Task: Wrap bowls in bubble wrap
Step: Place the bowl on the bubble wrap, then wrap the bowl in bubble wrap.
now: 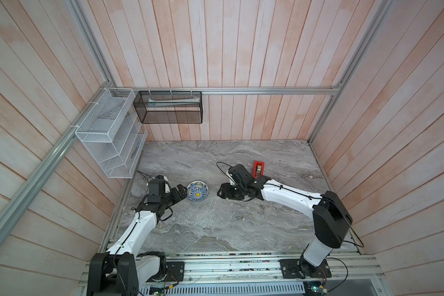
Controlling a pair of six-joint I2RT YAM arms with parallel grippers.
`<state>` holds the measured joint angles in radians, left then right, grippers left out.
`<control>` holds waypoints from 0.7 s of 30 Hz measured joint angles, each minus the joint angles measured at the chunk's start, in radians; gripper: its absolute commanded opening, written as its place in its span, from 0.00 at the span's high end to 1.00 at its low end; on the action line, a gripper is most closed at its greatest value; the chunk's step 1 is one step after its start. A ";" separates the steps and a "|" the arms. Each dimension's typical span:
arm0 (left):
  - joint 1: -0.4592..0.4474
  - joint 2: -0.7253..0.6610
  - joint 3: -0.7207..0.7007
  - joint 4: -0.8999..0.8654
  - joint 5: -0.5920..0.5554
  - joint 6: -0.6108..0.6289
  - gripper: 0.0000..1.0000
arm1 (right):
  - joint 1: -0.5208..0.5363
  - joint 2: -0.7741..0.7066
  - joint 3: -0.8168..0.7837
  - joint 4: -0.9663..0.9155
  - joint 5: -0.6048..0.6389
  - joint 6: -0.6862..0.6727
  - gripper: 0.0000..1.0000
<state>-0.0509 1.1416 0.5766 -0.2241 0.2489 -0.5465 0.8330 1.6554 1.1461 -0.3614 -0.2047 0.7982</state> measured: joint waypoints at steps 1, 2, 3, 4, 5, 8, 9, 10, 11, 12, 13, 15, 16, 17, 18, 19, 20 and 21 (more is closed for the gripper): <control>-0.008 0.007 0.000 0.004 -0.002 0.000 0.00 | 0.000 -0.037 -0.063 0.003 -0.010 0.013 0.38; -0.015 0.012 0.000 0.008 -0.007 0.000 0.00 | 0.001 -0.069 -0.124 0.005 -0.019 0.026 0.38; -0.019 0.016 0.000 0.010 -0.013 0.000 0.00 | 0.003 -0.096 -0.176 0.008 -0.026 0.039 0.39; -0.022 0.021 0.000 0.013 -0.020 0.000 0.00 | 0.005 -0.120 -0.225 0.009 -0.033 0.051 0.39; -0.023 0.028 0.001 0.014 -0.026 0.000 0.00 | 0.011 -0.147 -0.281 0.021 -0.037 0.071 0.38; -0.024 0.053 0.007 0.012 -0.043 0.003 0.00 | 0.035 -0.208 -0.414 0.068 -0.056 0.132 0.37; -0.024 0.056 0.008 0.011 -0.046 0.004 0.00 | 0.044 -0.215 -0.438 0.080 -0.058 0.146 0.36; -0.024 0.057 0.010 0.010 -0.048 0.005 0.00 | 0.055 -0.217 -0.454 0.089 -0.060 0.165 0.36; -0.024 0.057 0.013 0.006 -0.048 0.006 0.00 | 0.067 -0.212 -0.460 0.101 -0.061 0.181 0.36; -0.024 0.056 0.018 0.002 -0.049 0.009 0.00 | 0.076 -0.205 -0.460 0.117 -0.063 0.193 0.36; -0.024 0.054 0.023 -0.003 -0.051 0.012 0.00 | 0.085 -0.196 -0.460 0.144 -0.066 0.206 0.36; -0.024 0.042 0.033 -0.016 -0.058 0.017 0.00 | 0.101 -0.169 -0.459 0.197 -0.076 0.227 0.35; -0.024 0.031 0.036 -0.023 -0.064 0.020 0.00 | 0.109 -0.145 -0.457 0.227 -0.083 0.239 0.36; -0.024 0.018 0.037 -0.026 -0.068 0.023 0.00 | 0.115 -0.126 -0.450 0.256 -0.093 0.250 0.36; -0.024 0.002 0.037 -0.032 -0.072 0.023 0.00 | 0.121 -0.111 -0.441 0.279 -0.097 0.257 0.37; -0.024 -0.015 0.037 -0.041 -0.075 0.023 0.00 | 0.125 -0.088 -0.431 0.308 -0.103 0.269 0.38; -0.024 -0.035 0.037 -0.051 -0.079 0.023 0.00 | 0.129 -0.066 -0.422 0.338 -0.111 0.278 0.40; -0.024 -0.051 0.037 -0.058 -0.082 0.023 0.00 | 0.130 -0.050 -0.415 0.360 -0.116 0.286 0.42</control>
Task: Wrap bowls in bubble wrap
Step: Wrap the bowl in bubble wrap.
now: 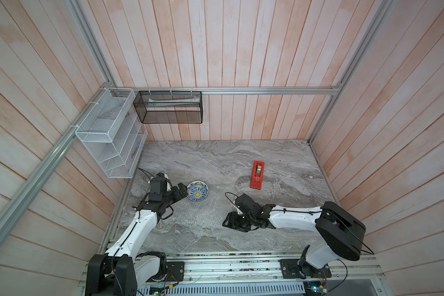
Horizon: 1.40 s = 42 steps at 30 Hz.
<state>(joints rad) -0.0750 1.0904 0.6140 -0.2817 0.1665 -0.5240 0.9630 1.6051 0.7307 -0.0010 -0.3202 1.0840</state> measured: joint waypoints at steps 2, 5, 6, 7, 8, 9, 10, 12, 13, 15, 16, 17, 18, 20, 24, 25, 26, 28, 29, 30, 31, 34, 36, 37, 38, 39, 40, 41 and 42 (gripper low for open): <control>0.000 -0.037 0.000 -0.011 -0.009 -0.003 0.00 | 0.000 0.035 0.015 0.046 -0.010 0.012 0.50; 0.000 -0.076 -0.003 -0.017 -0.011 -0.013 0.00 | 0.001 0.084 0.043 0.079 -0.011 0.012 0.69; 0.000 -0.083 -0.007 -0.017 -0.011 -0.018 0.00 | 0.000 0.096 0.051 0.082 -0.011 0.012 0.76; 0.000 -0.089 -0.013 -0.018 -0.011 -0.020 0.00 | -0.001 0.105 0.056 0.083 -0.007 0.007 0.82; 0.000 -0.092 -0.020 -0.017 -0.011 -0.023 0.00 | -0.003 0.109 0.061 0.079 -0.004 -0.003 0.87; 0.000 -0.095 -0.028 -0.017 -0.011 -0.023 0.00 | -0.005 0.109 0.064 0.076 -0.001 -0.006 0.91; 0.000 -0.096 -0.037 -0.018 -0.013 -0.024 0.00 | -0.008 0.109 0.072 0.071 0.003 -0.019 0.97; 0.000 -0.096 -0.051 -0.016 -0.014 -0.024 0.00 | -0.018 0.109 0.100 0.061 0.006 -0.043 0.99; 0.000 -0.096 -0.057 -0.016 -0.014 -0.026 0.00 | -0.027 0.109 0.121 0.061 0.006 -0.061 1.00; 0.000 -0.095 -0.062 -0.013 -0.014 -0.027 0.00 | -0.048 0.109 0.165 0.062 0.000 -0.090 1.00; 0.000 -0.094 -0.062 -0.009 -0.014 -0.027 0.00 | -0.061 0.109 0.191 0.068 -0.007 -0.105 1.00; 0.000 -0.093 -0.062 -0.003 -0.014 -0.027 0.00 | -0.077 0.114 0.222 0.076 -0.021 -0.120 1.00; 0.000 -0.092 -0.062 0.004 -0.014 -0.027 0.00 | -0.087 0.120 0.246 0.081 -0.031 -0.129 1.00; 0.000 -0.092 -0.069 0.026 -0.013 -0.028 0.00 | -0.113 0.153 0.319 0.096 -0.063 -0.152 1.00; 0.000 -0.105 -0.109 0.078 0.003 -0.040 0.01 | -0.139 0.252 0.461 0.099 -0.108 -0.197 1.00; 0.000 -0.108 -0.123 0.098 0.014 -0.046 0.01 | -0.141 0.286 0.503 0.095 -0.116 -0.210 1.00; 0.000 -0.108 -0.137 0.117 0.028 -0.054 0.01 | -0.141 0.320 0.544 0.086 -0.124 -0.223 1.00; -0.001 -0.103 -0.158 0.147 0.045 -0.069 0.01 | -0.141 0.384 0.616 0.068 -0.135 -0.245 1.00; -0.003 -0.101 -0.167 0.159 0.048 -0.074 0.01 | -0.141 0.415 0.650 0.054 -0.139 -0.254 1.00; -0.003 -0.101 -0.175 0.170 0.050 -0.080 0.01 | -0.141 0.443 0.680 0.043 -0.143 -0.264 1.00; -0.004 -0.101 -0.183 0.180 0.050 -0.085 0.01 | -0.141 0.473 0.710 0.032 -0.146 -0.272 1.00; -0.005 -0.109 -0.200 0.208 0.050 -0.099 0.00 | -0.141 0.539 0.768 -0.004 -0.143 -0.291 0.99; -0.005 -0.105 -0.206 0.235 0.062 -0.106 0.00 | -0.141 0.565 0.790 -0.027 -0.136 -0.301 0.95; -0.007 -0.096 -0.206 0.249 0.066 -0.109 0.01 | -0.140 0.577 0.807 -0.045 -0.131 -0.307 0.93; -0.011 -0.082 -0.206 0.265 0.066 -0.109 0.01 | -0.139 0.592 0.829 -0.064 -0.126 -0.314 0.91; -0.016 -0.068 -0.206 0.275 0.066 -0.110 0.01 | -0.139 0.602 0.847 -0.076 -0.124 -0.321 0.89; -0.022 -0.049 -0.206 0.285 0.065 -0.110 0.01 | -0.137 0.612 0.866 -0.084 -0.121 -0.328 0.83; -0.026 -0.032 -0.206 0.293 0.065 -0.110 0.01 | -0.136 0.617 0.878 -0.090 -0.119 -0.332 0.75; -0.031 -0.018 -0.206 0.301 0.065 -0.111 0.01 | -0.135 0.619 0.887 -0.095 -0.118 -0.338 0.70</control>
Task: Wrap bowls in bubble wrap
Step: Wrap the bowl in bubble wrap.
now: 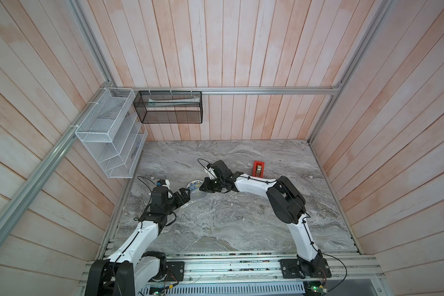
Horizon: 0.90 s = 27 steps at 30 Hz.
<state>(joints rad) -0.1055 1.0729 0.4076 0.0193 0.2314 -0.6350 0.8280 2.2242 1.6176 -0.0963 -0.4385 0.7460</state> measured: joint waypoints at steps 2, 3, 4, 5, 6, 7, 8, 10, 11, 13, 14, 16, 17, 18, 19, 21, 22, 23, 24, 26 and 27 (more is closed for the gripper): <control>-0.004 0.025 0.000 0.016 0.000 -0.002 0.01 | 0.005 0.005 0.019 -0.013 0.007 -0.007 0.62; -0.005 0.035 0.000 0.026 0.000 -0.003 0.01 | 0.008 0.005 0.025 -0.016 0.011 -0.012 0.61; -0.006 0.048 0.000 0.035 0.000 -0.003 0.01 | 0.012 0.005 0.028 -0.017 0.015 -0.014 0.60; -0.007 0.062 0.000 0.042 -0.001 -0.003 0.01 | 0.015 0.005 0.030 -0.018 0.018 -0.014 0.60; -0.007 0.074 0.000 0.047 -0.001 -0.003 0.01 | 0.017 0.006 0.031 -0.018 0.019 -0.015 0.60; -0.008 0.087 0.000 0.051 -0.003 -0.003 0.01 | 0.019 0.010 0.033 -0.018 0.019 -0.015 0.60; -0.009 0.100 0.000 0.055 -0.003 -0.002 0.01 | 0.020 0.015 0.037 -0.018 0.019 -0.014 0.59; -0.009 0.126 0.003 0.060 -0.003 -0.001 0.02 | 0.020 0.026 0.047 -0.018 0.019 -0.014 0.58; -0.010 0.140 0.007 0.060 -0.004 -0.001 0.02 | 0.020 0.030 0.049 -0.017 0.018 -0.014 0.57; -0.014 0.171 0.021 0.064 -0.004 0.003 0.02 | 0.020 0.033 0.050 -0.017 0.018 -0.011 0.56; -0.016 0.187 0.032 0.064 -0.004 0.005 0.03 | 0.020 0.034 0.050 -0.018 0.018 -0.008 0.55; -0.019 0.218 0.053 0.070 -0.004 0.009 0.03 | 0.020 0.034 0.050 -0.013 0.014 -0.002 0.54; -0.021 0.233 0.064 0.074 -0.004 0.012 0.03 | 0.020 0.034 0.050 -0.010 0.013 0.003 0.54; -0.022 0.244 0.070 0.078 -0.004 0.014 0.03 | 0.020 0.034 0.050 -0.008 0.010 0.008 0.54; -0.022 0.256 0.076 0.081 -0.004 0.015 0.03 | 0.020 0.034 0.050 -0.007 0.008 0.011 0.54; -0.022 0.277 0.085 0.085 -0.004 0.015 0.04 | 0.020 0.034 0.050 -0.005 0.005 0.013 0.53; -0.023 0.290 0.091 0.085 -0.004 0.018 0.04 | 0.020 0.034 0.050 -0.005 0.002 0.014 0.53; -0.024 0.300 0.095 0.086 -0.005 0.018 0.05 | 0.020 0.034 0.050 -0.005 0.003 0.017 0.53; -0.024 0.308 0.098 0.086 -0.005 0.019 0.05 | 0.019 0.033 0.049 -0.005 0.003 0.020 0.53; -0.027 0.328 0.101 0.094 -0.005 0.022 0.06 | 0.019 0.033 0.047 0.001 -0.002 0.029 0.52; -0.029 0.342 0.105 0.098 -0.005 0.022 0.07 | 0.019 0.031 0.045 0.005 -0.005 0.033 0.53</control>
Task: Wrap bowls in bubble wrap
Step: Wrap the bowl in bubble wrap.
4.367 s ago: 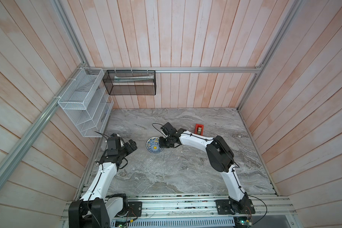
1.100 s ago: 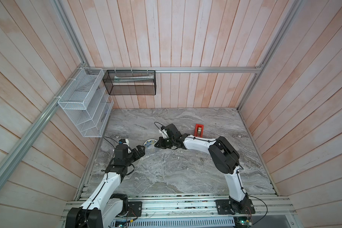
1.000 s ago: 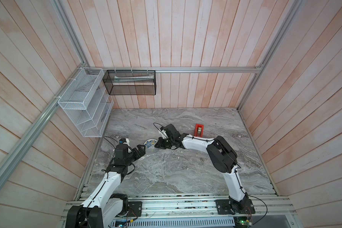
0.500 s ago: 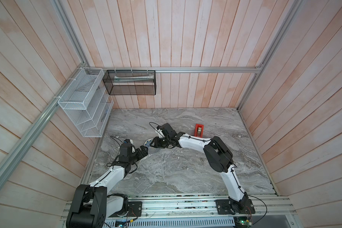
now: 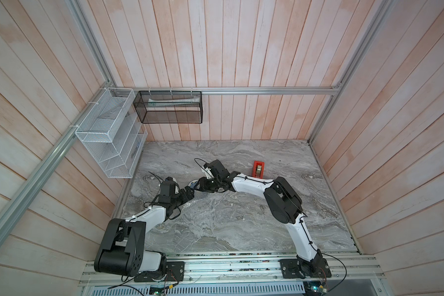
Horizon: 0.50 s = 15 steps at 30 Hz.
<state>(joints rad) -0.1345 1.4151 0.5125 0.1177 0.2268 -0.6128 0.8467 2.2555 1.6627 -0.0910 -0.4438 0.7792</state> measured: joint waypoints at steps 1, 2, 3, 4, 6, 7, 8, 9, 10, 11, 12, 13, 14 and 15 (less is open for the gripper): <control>-0.004 0.015 0.004 0.004 0.000 0.001 0.08 | 0.000 -0.002 -0.005 0.008 -0.003 0.006 0.53; -0.005 0.026 0.008 0.011 -0.001 0.003 0.09 | 0.000 -0.005 -0.009 0.014 -0.003 0.011 0.53; -0.007 0.036 0.017 0.013 -0.003 0.004 0.11 | 0.000 -0.010 -0.016 0.018 -0.004 0.015 0.52; -0.010 0.048 0.026 0.014 -0.008 0.006 0.11 | 0.000 -0.017 -0.023 0.020 -0.005 0.021 0.52; -0.014 0.067 0.040 0.017 -0.020 0.008 0.13 | -0.002 -0.032 -0.040 0.027 -0.005 0.030 0.52; -0.016 0.075 0.045 0.018 -0.026 0.009 0.14 | -0.002 -0.042 -0.050 0.031 -0.005 0.033 0.52; -0.018 0.080 0.049 0.019 -0.029 0.011 0.15 | -0.003 -0.053 -0.059 0.034 -0.005 0.035 0.52; -0.018 0.084 0.053 0.018 -0.034 0.011 0.16 | -0.005 -0.066 -0.069 0.035 -0.005 0.038 0.52; -0.019 0.089 0.056 0.018 -0.040 0.012 0.17 | -0.006 -0.080 -0.080 0.040 -0.005 0.040 0.52; -0.019 0.092 0.060 0.017 -0.046 0.012 0.17 | -0.009 -0.094 -0.092 0.044 -0.005 0.043 0.52; -0.022 0.096 0.064 0.014 -0.053 0.014 0.17 | -0.012 -0.111 -0.106 0.049 -0.005 0.045 0.52; -0.024 0.101 0.072 0.008 -0.058 0.014 0.17 | -0.015 -0.129 -0.122 0.054 -0.004 0.048 0.52; -0.026 0.105 0.077 0.003 -0.064 0.015 0.17 | -0.019 -0.147 -0.138 0.060 -0.004 0.052 0.52; -0.027 0.108 0.081 0.001 -0.068 0.015 0.17 | -0.023 -0.169 -0.157 0.064 -0.003 0.055 0.52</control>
<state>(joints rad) -0.1616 1.5227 0.5938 0.1188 0.1589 -0.5980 0.8238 2.0865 1.5055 -0.0265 -0.4465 0.8345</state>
